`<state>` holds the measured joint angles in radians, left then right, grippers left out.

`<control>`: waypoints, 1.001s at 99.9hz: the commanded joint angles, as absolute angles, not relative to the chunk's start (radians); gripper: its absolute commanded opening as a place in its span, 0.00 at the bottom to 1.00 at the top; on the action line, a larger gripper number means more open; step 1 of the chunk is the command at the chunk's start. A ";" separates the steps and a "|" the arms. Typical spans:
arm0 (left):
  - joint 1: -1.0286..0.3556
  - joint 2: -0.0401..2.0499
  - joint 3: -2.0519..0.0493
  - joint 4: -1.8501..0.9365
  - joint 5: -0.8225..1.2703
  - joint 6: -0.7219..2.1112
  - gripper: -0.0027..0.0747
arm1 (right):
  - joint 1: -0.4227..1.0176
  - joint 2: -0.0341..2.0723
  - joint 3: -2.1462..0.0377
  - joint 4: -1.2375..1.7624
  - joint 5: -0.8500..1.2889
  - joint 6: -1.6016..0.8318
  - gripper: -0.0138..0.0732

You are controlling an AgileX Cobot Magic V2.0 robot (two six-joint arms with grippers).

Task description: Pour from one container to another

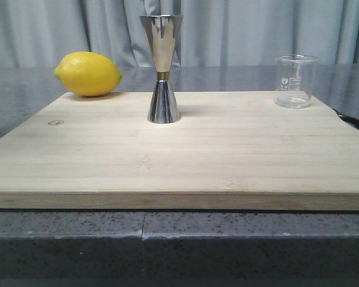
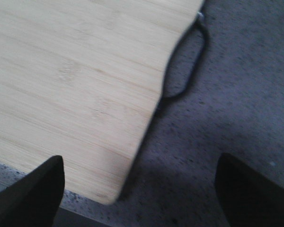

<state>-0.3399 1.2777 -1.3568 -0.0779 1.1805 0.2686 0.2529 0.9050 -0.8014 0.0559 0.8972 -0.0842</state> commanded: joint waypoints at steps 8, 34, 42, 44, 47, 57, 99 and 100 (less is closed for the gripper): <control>-0.337 1.129 -1.297 -0.014 1.118 0.143 0.81 | 0.117 0.858 -0.884 0.015 0.988 -0.065 0.83; -0.337 0.868 -1.024 0.028 0.933 -0.010 0.81 | 0.036 0.674 -0.884 0.017 0.913 -0.065 0.83; -0.337 0.788 -0.943 0.029 0.869 -0.029 0.81 | 0.036 0.612 -0.884 0.017 0.893 -0.061 0.83; -0.337 0.768 -0.922 0.029 0.852 -0.035 0.81 | 0.036 0.603 -0.884 0.017 0.890 -0.061 0.83; -0.337 0.741 -0.889 0.029 0.828 -0.047 0.81 | 0.036 0.583 -0.884 0.017 0.890 -0.061 0.83; -0.337 0.660 -0.812 0.026 0.738 -0.050 0.81 | 0.036 0.540 -0.868 0.017 0.886 -0.059 0.83; -0.337 0.617 -0.757 0.016 0.601 -0.050 0.43 | 0.036 0.493 -0.807 0.017 0.820 -0.059 0.26; -0.337 0.617 -0.757 0.016 0.601 -0.050 0.42 | 0.036 0.493 -0.807 0.017 0.819 -0.059 0.24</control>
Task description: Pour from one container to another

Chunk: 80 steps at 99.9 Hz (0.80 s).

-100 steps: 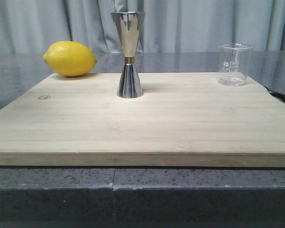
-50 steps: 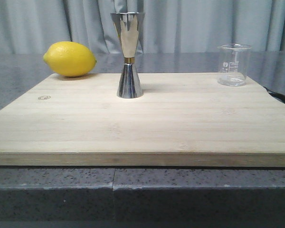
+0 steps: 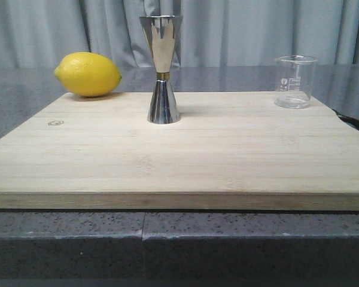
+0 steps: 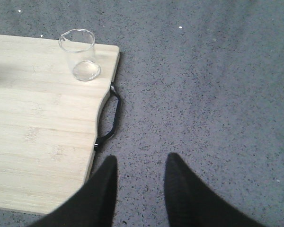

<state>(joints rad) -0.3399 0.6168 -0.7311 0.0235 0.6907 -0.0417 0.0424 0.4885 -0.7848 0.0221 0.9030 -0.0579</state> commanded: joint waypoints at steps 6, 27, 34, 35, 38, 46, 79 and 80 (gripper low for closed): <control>-0.337 0.617 -0.757 0.016 0.601 -0.050 0.31 | 0.036 0.493 -0.807 0.017 0.819 -0.059 0.17; -0.337 0.617 -0.757 0.016 0.601 -0.050 0.02 | 0.036 0.493 -0.807 0.013 0.813 -0.059 0.08; -0.337 0.617 -0.757 0.016 0.600 -0.050 0.01 | 0.036 0.493 -0.807 0.014 0.813 -0.059 0.08; -0.337 0.617 -0.757 0.016 0.600 -0.050 0.01 | 0.036 0.493 -0.807 0.014 0.816 -0.059 0.08; -0.337 0.617 -0.757 0.016 0.602 -0.050 0.01 | 0.036 0.493 -0.807 0.014 0.821 -0.059 0.08; -0.337 0.617 -0.757 0.016 0.602 -0.050 0.01 | 0.036 0.493 -0.807 0.014 0.823 -0.059 0.08; -0.337 0.617 -0.750 0.016 0.600 -0.050 0.01 | 0.036 0.493 -0.807 0.014 0.823 -0.059 0.08; -0.337 0.617 -0.748 0.016 0.597 -0.050 0.01 | 0.036 0.493 -0.807 0.014 0.823 -0.059 0.08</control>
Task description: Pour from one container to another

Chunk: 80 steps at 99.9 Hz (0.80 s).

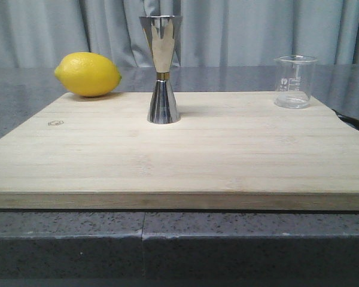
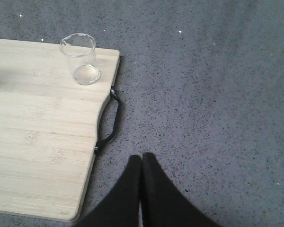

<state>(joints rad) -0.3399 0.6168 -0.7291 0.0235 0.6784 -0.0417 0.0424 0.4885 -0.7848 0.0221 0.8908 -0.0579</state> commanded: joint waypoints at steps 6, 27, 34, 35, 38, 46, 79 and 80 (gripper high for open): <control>-0.327 0.595 -0.721 0.021 0.562 -0.046 0.01 | 0.036 0.493 -0.807 0.014 0.823 -0.059 0.08; -0.129 0.351 -0.459 -0.020 0.292 -0.042 0.01 | 0.036 0.493 -0.807 0.014 0.823 -0.059 0.08; -0.082 0.258 -0.353 -0.027 0.214 -0.042 0.01 | 0.036 0.493 -0.807 0.014 0.823 -0.059 0.08; -0.079 0.249 -0.333 -0.027 0.207 -0.042 0.01 | 0.036 0.493 -0.807 0.014 0.823 -0.059 0.08; -0.069 0.216 -0.295 -0.027 0.178 -0.042 0.01 | 0.036 0.493 -0.807 0.014 0.823 -0.059 0.08; -0.062 0.129 -0.202 -0.027 0.130 -0.042 0.01 | 0.036 0.493 -0.807 0.014 0.823 -0.059 0.08; -0.062 -0.031 -0.015 0.000 0.063 -0.042 0.01 | 0.036 0.493 -0.807 0.014 0.825 -0.059 0.08; -0.062 -0.031 -0.009 0.000 0.056 -0.042 0.01 | 0.036 0.493 -0.807 0.014 0.825 -0.059 0.08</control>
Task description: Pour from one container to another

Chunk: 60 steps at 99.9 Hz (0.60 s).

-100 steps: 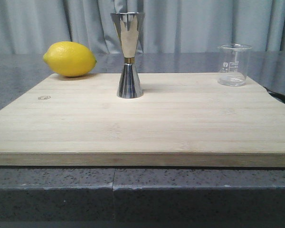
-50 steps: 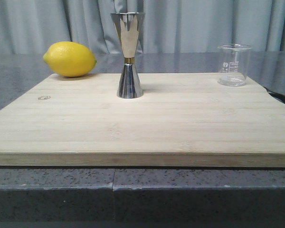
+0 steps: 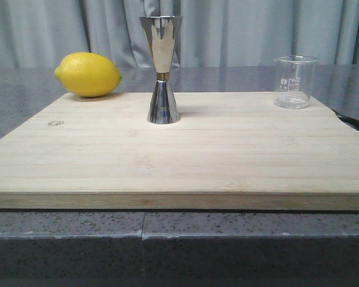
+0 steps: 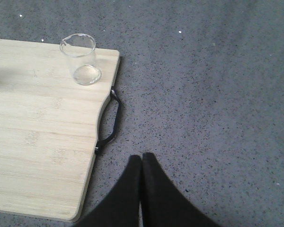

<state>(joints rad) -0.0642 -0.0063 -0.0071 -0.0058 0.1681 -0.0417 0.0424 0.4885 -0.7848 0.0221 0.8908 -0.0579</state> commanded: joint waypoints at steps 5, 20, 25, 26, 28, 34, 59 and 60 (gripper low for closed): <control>-0.062 -0.031 0.011 0.000 0.021 -0.042 0.01 | 0.036 0.493 -0.807 0.014 0.826 -0.059 0.08; -0.062 -0.031 0.008 0.009 0.032 -0.042 0.01 | 0.036 0.493 -0.807 0.014 0.826 -0.059 0.08; -0.062 -0.031 0.008 0.009 0.030 -0.042 0.01 | 0.036 0.493 -0.807 0.014 0.826 -0.059 0.08; -0.062 -0.031 0.008 0.009 0.030 -0.042 0.01 | 0.036 0.493 -0.807 0.014 0.826 -0.059 0.08; -0.062 -0.031 0.008 0.009 0.030 -0.042 0.01 | 0.036 0.493 -0.807 0.014 0.826 -0.059 0.08; -0.062 -0.031 0.008 0.009 0.030 -0.042 0.01 | 0.036 0.493 -0.807 0.014 0.826 -0.059 0.08; -0.062 -0.031 0.008 0.009 0.030 -0.042 0.01 | 0.036 0.493 -0.807 0.014 0.826 -0.059 0.08; -0.062 -0.031 0.008 0.009 0.030 -0.042 0.01 | 0.036 0.493 -0.807 0.014 0.826 -0.059 0.08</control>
